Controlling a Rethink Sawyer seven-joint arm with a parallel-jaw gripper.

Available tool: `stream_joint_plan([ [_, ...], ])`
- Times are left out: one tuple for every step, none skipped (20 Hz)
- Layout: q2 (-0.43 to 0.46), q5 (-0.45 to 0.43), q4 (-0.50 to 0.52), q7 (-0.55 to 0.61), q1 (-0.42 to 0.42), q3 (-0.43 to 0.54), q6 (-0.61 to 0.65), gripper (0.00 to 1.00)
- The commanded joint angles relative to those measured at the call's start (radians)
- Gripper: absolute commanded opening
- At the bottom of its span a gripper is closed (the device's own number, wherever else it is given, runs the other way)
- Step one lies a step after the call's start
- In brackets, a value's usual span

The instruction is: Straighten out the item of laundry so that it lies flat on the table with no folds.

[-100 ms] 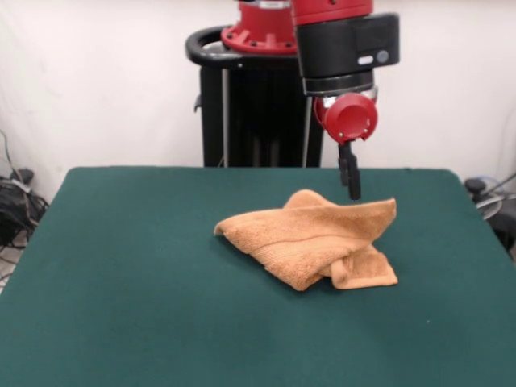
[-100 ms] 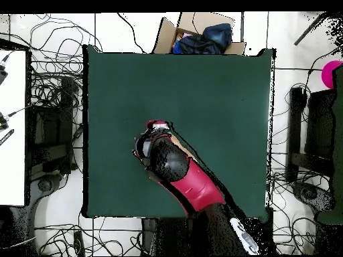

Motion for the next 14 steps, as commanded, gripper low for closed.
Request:
stream_joint_plan([
  [0.039,0.063,0.071,0.292,-0.014,0.091,-0.02,1.0],
  [0.044,0.056,0.079,0.297,-0.024,0.106,-0.033,1.0],
  [0.043,0.056,0.081,0.298,-0.026,0.108,-0.035,1.0],
  [0.044,0.051,0.085,0.303,-0.034,0.123,-0.045,1.0],
  [0.041,0.051,0.087,0.305,-0.036,0.128,-0.046,1.0],
  [0.036,0.049,0.091,0.312,-0.044,0.145,-0.052,1.0],
  [0.036,0.036,0.103,0.324,-0.066,0.178,-0.071,1.0],
  [0.036,0.017,0.112,0.343,-0.101,0.23,-0.097,1.0],
  [0.037,0.004,0.122,0.359,-0.119,0.264,-0.115,1.0],
  [0.037,-0.007,0.129,0.372,-0.14,0.298,-0.128,1.0],
  [0.037,-0.016,0.138,0.385,-0.153,0.322,-0.14,1.0],
  [0.044,-0.029,0.144,0.4,-0.172,0.353,-0.157,1.0],
  [0.054,-0.038,0.144,0.413,-0.176,0.369,-0.174,1.0],
  [0.057,-0.045,0.145,0.421,-0.181,0.383,-0.185,1.0],
])
